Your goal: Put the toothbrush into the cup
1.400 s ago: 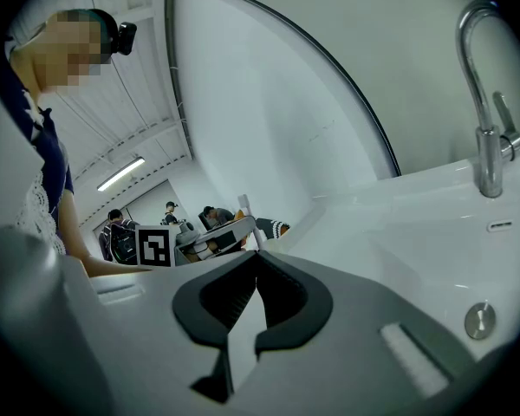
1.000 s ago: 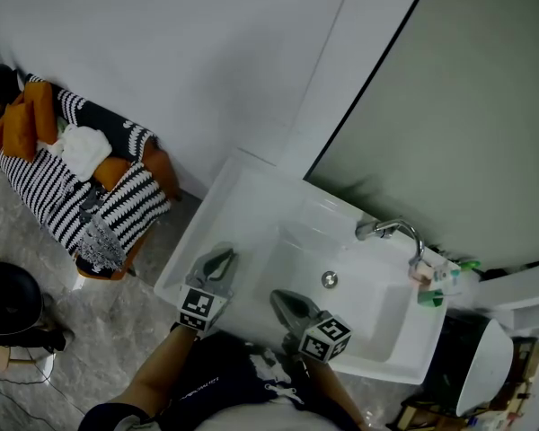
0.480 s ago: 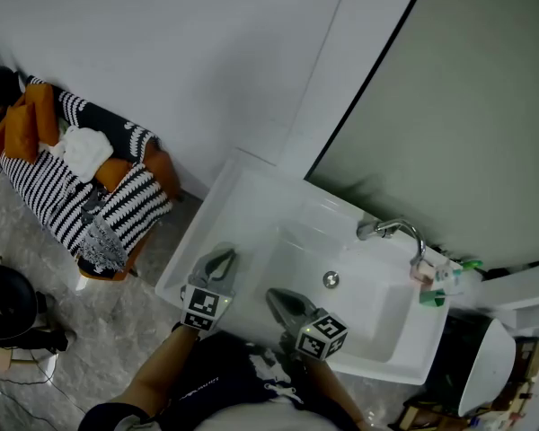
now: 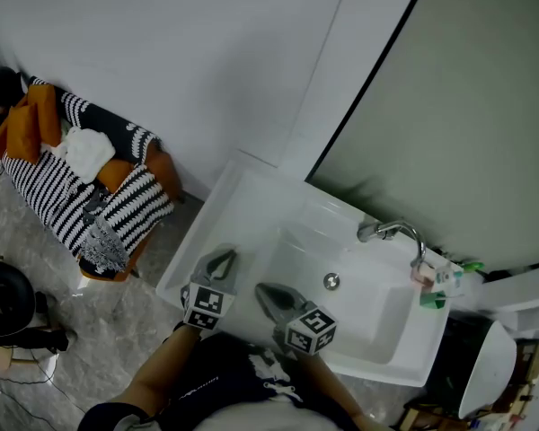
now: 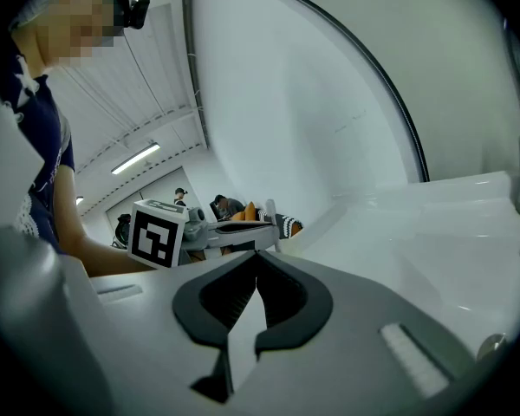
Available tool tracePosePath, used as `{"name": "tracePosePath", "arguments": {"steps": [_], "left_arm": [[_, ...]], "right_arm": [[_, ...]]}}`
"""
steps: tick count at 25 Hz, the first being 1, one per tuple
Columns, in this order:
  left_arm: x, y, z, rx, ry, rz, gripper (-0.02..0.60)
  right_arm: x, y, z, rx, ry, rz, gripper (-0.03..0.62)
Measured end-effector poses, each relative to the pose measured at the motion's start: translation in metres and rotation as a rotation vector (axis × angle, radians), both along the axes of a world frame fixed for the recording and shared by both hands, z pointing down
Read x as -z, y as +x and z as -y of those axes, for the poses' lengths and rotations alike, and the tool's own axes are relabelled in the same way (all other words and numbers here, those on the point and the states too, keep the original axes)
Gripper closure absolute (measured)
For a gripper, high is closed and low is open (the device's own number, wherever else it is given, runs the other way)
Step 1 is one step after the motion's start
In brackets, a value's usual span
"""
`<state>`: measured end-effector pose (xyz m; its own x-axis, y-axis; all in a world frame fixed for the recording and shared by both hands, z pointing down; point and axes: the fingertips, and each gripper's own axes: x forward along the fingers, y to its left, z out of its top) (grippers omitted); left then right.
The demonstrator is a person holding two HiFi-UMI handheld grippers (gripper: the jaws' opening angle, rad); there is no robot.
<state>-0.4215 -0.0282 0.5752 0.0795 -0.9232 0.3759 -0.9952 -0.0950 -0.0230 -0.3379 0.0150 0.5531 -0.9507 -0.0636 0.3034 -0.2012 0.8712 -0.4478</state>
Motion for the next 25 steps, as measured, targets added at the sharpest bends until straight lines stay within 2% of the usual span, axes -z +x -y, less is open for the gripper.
{"name": "tracePosePath", "arguments": {"steps": [3,10,25], "left_arm": [[-0.008,0.002,-0.001,-0.011,-0.017,0.018,0.558],[-0.010,0.011,0.003,-0.077,-0.049,0.121,0.558],[-0.011,0.011,0.011,-0.102,-0.057,0.077,0.554]], "right_arm": [[0.002,-0.008,-0.003,0.023,0.015,-0.002,0.592],[0.007,-0.019,-0.003,0.038,0.034,-0.006,0.592],[0.004,-0.020,-0.004,0.028,0.024,-0.011,0.592]]}}
